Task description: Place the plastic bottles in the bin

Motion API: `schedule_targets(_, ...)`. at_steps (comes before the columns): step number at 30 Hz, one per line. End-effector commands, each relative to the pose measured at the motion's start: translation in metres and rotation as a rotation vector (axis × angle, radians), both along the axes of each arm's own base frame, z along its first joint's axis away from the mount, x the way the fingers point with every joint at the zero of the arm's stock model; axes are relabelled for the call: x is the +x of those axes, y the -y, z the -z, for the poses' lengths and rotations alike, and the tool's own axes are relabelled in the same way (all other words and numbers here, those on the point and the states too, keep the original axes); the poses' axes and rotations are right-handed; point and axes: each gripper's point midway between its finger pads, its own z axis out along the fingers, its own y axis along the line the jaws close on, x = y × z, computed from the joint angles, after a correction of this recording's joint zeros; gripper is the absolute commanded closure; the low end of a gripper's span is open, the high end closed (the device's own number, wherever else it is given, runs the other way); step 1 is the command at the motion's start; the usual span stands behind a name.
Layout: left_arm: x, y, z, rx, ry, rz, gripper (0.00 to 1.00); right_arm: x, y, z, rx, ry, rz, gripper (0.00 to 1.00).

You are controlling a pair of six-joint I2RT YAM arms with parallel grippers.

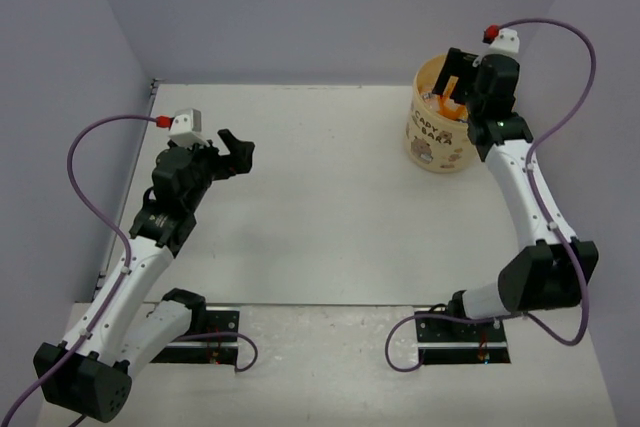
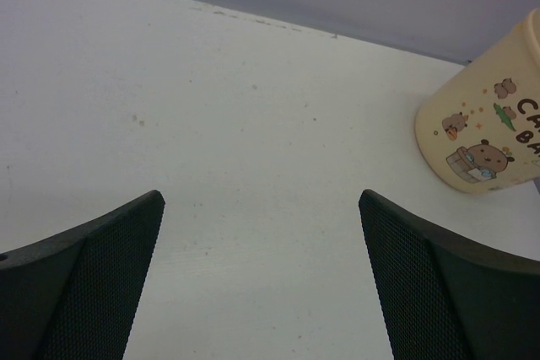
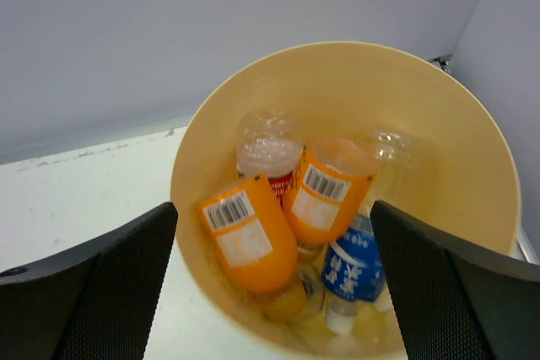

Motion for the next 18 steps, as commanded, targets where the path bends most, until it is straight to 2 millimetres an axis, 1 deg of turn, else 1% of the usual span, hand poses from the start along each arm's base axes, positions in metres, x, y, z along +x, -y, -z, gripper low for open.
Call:
schedule_targets(1,-0.001,-0.007,0.000,0.028,0.013,-0.021,0.00,-0.052,0.002,-0.045,0.039,0.113,0.003,0.01)
schedule_targets(2,-0.001,-0.007,0.001,0.030,0.012,-0.020,0.00,-0.064,0.004,-0.042,0.049,0.111,0.010,0.01)
schedule_targets(4,-0.001,-0.007,0.003,0.038,0.009,-0.020,0.00,-0.093,0.008,-0.029,0.081,0.102,0.036,0.01)
schedule_targets(5,-0.001,-0.007,0.004,0.042,0.008,-0.018,0.00,-0.105,0.009,-0.019,0.093,0.093,0.049,0.01)
schedule_targets(6,0.000,-0.007,0.006,0.049,0.005,-0.015,0.00,-0.113,0.010,0.001,0.112,0.058,0.064,0.01)
schedule_targets(7,0.000,-0.007,0.007,0.051,0.004,-0.014,0.00,-0.124,0.016,0.013,0.128,0.042,0.103,0.01)
schedule_targets(8,0.000,-0.007,0.007,0.052,0.002,-0.013,0.00,-0.136,0.021,0.024,0.143,0.029,0.145,0.01)
schedule_targets(10,0.001,-0.006,0.008,0.053,0.001,-0.010,0.00,-0.161,0.033,0.041,0.178,0.017,0.231,0.01)
schedule_targets(11,0.002,-0.006,0.010,0.052,0.001,-0.009,0.00,-0.169,0.034,0.052,0.189,0.001,0.244,0.01)
schedule_targets(12,0.002,-0.006,0.010,0.053,0.001,-0.011,0.00,-0.175,0.032,0.050,0.217,0.020,0.241,0.01)
schedule_targets(13,0.003,-0.006,0.014,0.052,-0.002,-0.015,0.00,-0.184,0.029,0.061,0.252,0.017,0.234,0.01)
schedule_targets(14,0.003,-0.006,0.016,0.051,-0.005,-0.014,0.00,-0.188,0.026,0.070,0.261,0.010,0.221,0.01)
schedule_targets(15,0.003,-0.006,0.021,0.051,-0.010,-0.014,0.00,-0.191,0.017,0.085,0.290,-0.010,0.177,0.01)
schedule_targets(16,0.003,-0.007,0.023,0.050,-0.011,-0.019,0.00,-0.194,0.014,0.091,0.300,-0.006,0.162,0.01)
schedule_targets(18,0.003,-0.007,0.026,0.051,-0.015,-0.024,0.00,-0.201,0.020,0.103,0.312,0.002,0.202,0.01)
